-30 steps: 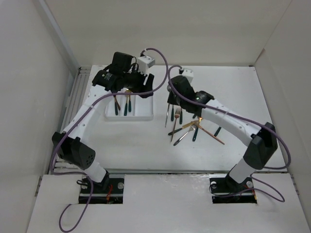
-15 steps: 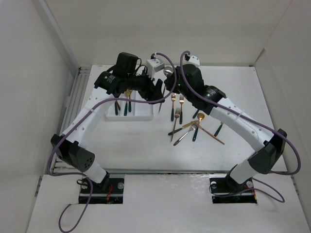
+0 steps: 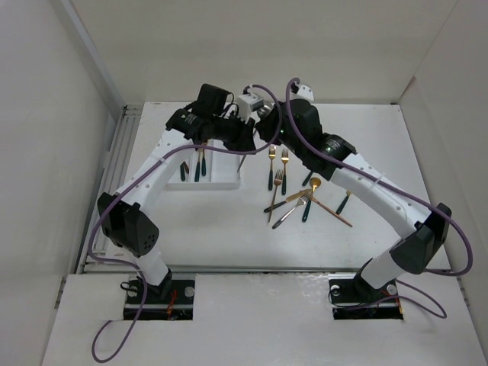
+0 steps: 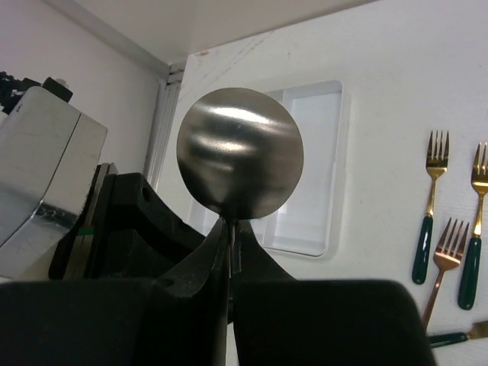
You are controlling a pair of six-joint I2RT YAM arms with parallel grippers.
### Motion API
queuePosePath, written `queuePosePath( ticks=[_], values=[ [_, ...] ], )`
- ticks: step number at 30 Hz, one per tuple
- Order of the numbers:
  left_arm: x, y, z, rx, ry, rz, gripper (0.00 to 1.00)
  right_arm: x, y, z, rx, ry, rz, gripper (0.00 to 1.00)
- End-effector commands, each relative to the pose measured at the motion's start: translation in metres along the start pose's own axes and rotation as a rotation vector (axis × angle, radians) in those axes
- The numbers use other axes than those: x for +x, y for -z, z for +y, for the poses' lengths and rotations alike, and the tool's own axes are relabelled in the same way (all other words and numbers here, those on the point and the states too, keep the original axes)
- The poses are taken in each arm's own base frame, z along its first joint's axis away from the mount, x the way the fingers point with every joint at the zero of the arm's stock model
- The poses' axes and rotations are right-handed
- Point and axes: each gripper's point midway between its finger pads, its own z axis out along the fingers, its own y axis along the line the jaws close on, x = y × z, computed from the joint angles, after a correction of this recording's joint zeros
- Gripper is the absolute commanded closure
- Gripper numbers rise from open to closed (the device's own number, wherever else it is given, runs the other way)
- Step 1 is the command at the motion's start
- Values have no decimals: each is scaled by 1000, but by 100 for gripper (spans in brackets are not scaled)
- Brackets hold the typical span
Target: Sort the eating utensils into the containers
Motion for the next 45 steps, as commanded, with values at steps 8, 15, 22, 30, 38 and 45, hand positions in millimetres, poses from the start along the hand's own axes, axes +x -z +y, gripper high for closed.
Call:
queuePosePath(
  ticks=[8, 15, 22, 30, 38, 45],
  values=[
    [-17, 20, 31, -86, 93, -98, 100, -14, -4, 10, -65, -60, -19, 77],
    [32, 25, 131, -294, 324, -33, 100, -26, -14, -13, -31, -87, -44, 24],
    [97, 25, 231, -605, 431, 129, 100, -22, -25, -30, 11, -35, -39, 24],
    [135, 0, 273, -646, 502, 216, 100, -17, -35, -48, 50, -24, -5, 24],
    [148, -13, 278, -632, 527, 240, 90, -15, -39, -59, 76, -26, 11, 24],
    [148, -12, 277, -630, 544, 252, 72, -8, -40, -69, 101, -13, 44, 24]
  ],
)
